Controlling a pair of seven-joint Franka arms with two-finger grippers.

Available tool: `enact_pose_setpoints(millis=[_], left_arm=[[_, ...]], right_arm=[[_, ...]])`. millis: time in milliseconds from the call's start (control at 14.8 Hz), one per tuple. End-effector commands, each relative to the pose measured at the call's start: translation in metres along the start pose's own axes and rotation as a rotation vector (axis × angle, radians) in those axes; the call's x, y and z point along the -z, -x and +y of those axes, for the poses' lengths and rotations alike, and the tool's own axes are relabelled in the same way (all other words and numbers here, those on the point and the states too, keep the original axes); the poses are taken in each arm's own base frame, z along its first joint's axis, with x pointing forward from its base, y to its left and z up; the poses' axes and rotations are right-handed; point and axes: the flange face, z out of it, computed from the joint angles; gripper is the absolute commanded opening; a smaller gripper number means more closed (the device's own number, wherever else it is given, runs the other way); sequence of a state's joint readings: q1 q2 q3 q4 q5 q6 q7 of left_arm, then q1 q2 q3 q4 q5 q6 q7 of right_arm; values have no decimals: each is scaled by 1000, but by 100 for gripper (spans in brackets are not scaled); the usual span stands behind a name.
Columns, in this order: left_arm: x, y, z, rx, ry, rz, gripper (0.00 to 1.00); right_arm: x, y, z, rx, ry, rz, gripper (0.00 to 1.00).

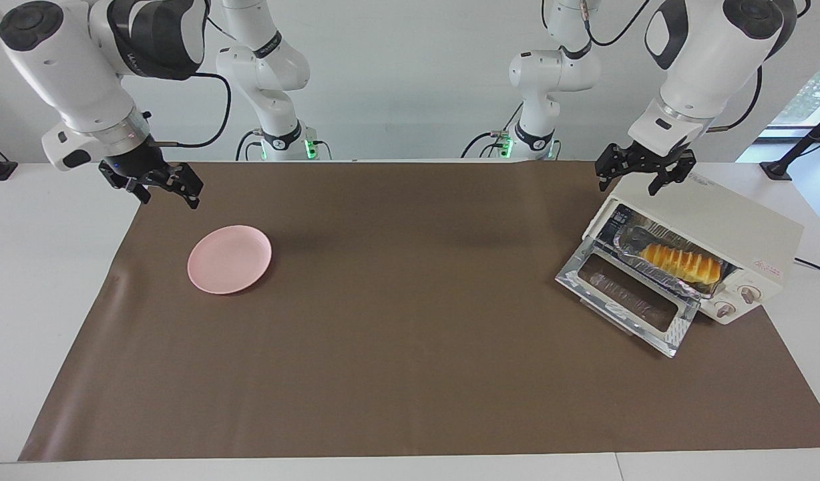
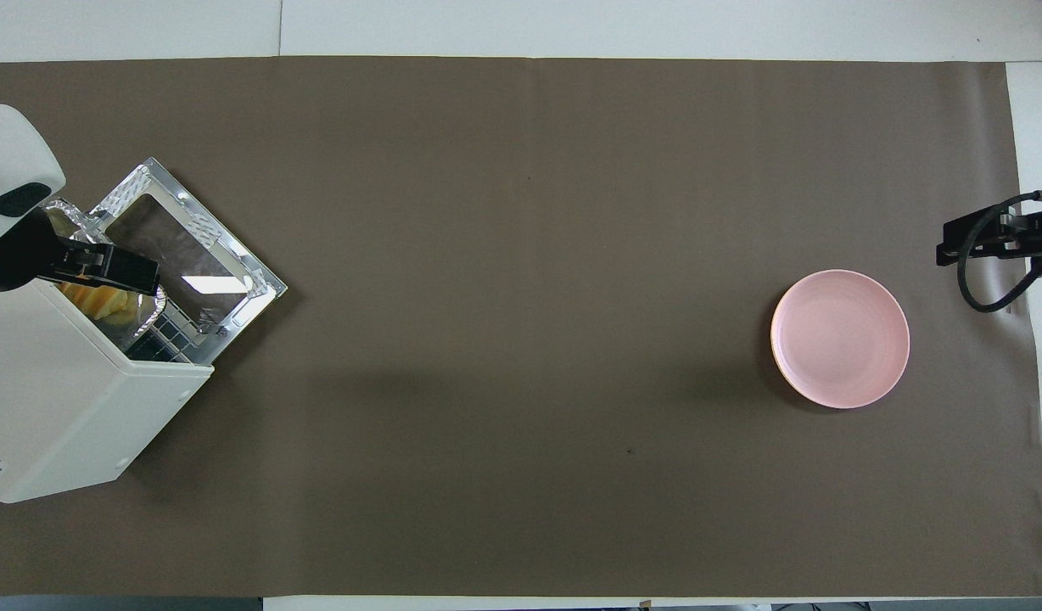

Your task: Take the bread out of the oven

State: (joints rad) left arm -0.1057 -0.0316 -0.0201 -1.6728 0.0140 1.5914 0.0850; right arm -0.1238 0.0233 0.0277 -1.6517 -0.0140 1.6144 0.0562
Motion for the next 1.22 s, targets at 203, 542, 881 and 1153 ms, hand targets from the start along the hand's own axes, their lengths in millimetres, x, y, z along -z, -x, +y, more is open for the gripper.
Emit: enact_pose_setpoints(millis=[203, 542, 881, 1153], left_arm=[[1, -2, -4, 15, -2, 5, 100], [2, -2, -3, 13, -2, 10, 100], [2, -4, -4, 14, -5, 22, 100], [2, -3, -5, 16, -4, 20, 100]], right_arm=[[1, 7, 0, -11, -17, 3, 100], [1, 7, 0, -11, -17, 3, 100], [1, 7, 0, -11, -17, 3, 100], [1, 7, 0, -11, -17, 3, 100]])
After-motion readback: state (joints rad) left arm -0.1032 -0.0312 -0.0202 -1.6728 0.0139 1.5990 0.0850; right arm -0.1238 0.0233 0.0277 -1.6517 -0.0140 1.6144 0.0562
